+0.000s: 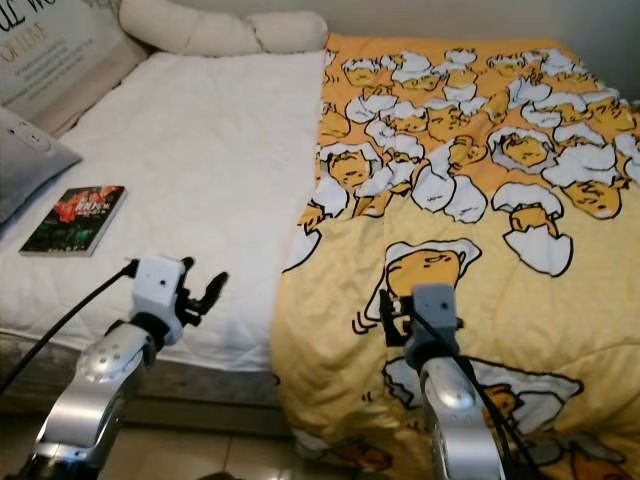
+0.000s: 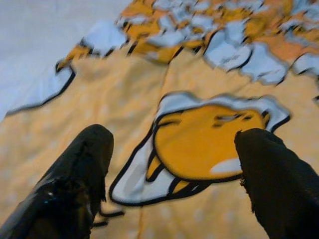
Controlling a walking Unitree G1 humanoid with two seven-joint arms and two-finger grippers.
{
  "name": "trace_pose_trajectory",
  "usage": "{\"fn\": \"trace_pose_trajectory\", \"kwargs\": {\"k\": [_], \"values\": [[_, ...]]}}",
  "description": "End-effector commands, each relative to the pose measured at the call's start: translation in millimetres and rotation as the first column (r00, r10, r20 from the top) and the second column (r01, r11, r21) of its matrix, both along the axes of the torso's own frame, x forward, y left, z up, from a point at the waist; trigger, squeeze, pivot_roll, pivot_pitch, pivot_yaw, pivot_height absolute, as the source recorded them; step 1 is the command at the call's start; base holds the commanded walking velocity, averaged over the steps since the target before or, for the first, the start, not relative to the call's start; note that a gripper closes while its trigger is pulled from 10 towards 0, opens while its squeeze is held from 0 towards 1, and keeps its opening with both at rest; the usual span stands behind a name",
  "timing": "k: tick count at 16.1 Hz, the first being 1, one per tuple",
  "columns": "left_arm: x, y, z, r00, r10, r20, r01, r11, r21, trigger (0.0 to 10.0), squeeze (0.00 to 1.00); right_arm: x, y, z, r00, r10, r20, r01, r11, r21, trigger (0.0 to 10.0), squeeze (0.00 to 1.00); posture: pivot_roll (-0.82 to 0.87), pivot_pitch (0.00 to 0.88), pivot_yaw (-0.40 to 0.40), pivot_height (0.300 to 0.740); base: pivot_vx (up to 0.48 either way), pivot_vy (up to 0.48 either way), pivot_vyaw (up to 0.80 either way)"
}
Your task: Clean up the room
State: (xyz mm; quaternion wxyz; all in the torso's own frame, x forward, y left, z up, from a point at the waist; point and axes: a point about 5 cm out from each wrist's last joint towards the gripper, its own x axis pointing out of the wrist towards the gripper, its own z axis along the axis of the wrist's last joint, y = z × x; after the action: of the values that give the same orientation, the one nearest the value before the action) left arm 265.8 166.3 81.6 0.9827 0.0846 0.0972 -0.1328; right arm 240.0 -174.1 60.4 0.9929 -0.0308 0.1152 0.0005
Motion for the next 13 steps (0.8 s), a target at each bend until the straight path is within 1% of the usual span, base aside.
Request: {"fn": "trace_pose_trajectory", "kwargs": {"k": [1, 2, 4, 6, 9, 11, 13], "values": [[1.2, 1.7, 6, 0.999, 0.027, 0.031, -0.027, 1.000, 0.015, 10.0, 0.00, 1.6, -4.5, 9, 0.997, -0.041, 0.060, 0.041, 0.999, 0.003, 10.0, 1.00, -0.08, 0.000, 0.060, 0.740, 0.000, -0.480, 0.00], [1.9, 3.0, 6, 0.998, 0.043, 0.036, -0.043, 0.999, 0.011, 10.0, 0.00, 2.5, -4.1, 9, 0.996, -0.059, 0.069, 0.057, 0.998, 0.021, 10.0, 1.00, -0.08, 0.000, 0.055, 0.740, 0.000, -0.480, 0.00], [2.9, 3.4, 6, 0.998, 0.047, 0.040, -0.048, 0.999, 0.018, 10.0, 0.00, 5.6, 0.3, 10, 0.996, -0.041, 0.074, 0.040, 0.999, 0.021, 10.0, 1.00, -0.08, 0.000, 0.053, 0.740, 0.000, -0.480, 0.00], [4.8, 3.5, 8, 0.998, 0.051, 0.047, -0.052, 0.998, 0.020, 10.0, 0.00, 8.6, 2.9, 10, 0.996, -0.047, 0.074, 0.045, 0.999, 0.029, 10.0, 1.00, -0.08, 0.000, 0.053, 0.740, 0.000, -0.480, 0.00], [8.2, 2.8, 11, 0.997, 0.052, 0.059, -0.053, 0.998, 0.019, 10.0, 0.00, 8.7, 0.2, 9, 0.995, -0.071, 0.069, 0.070, 0.997, 0.014, 10.0, 1.00, -0.08, 0.000, 0.054, 0.740, 0.000, -0.480, 0.00], [10.6, 2.3, 12, 0.997, 0.051, 0.062, -0.052, 0.998, 0.018, 10.0, 0.00, 8.1, -7.4, 5, 0.993, -0.111, 0.046, 0.111, 0.994, 0.011, 10.0, 1.00, -0.09, 0.000, 0.061, 0.740, 0.000, -0.480, 0.00], [11.8, 1.0, 11, 0.997, 0.046, 0.062, -0.047, 0.999, 0.018, 10.0, 0.00, 7.9, -9.6, 5, 0.992, -0.120, 0.042, 0.120, 0.993, 0.016, 10.0, 1.00, -0.09, 0.000, 0.063, 0.740, 0.000, -0.480, 0.00]]}}
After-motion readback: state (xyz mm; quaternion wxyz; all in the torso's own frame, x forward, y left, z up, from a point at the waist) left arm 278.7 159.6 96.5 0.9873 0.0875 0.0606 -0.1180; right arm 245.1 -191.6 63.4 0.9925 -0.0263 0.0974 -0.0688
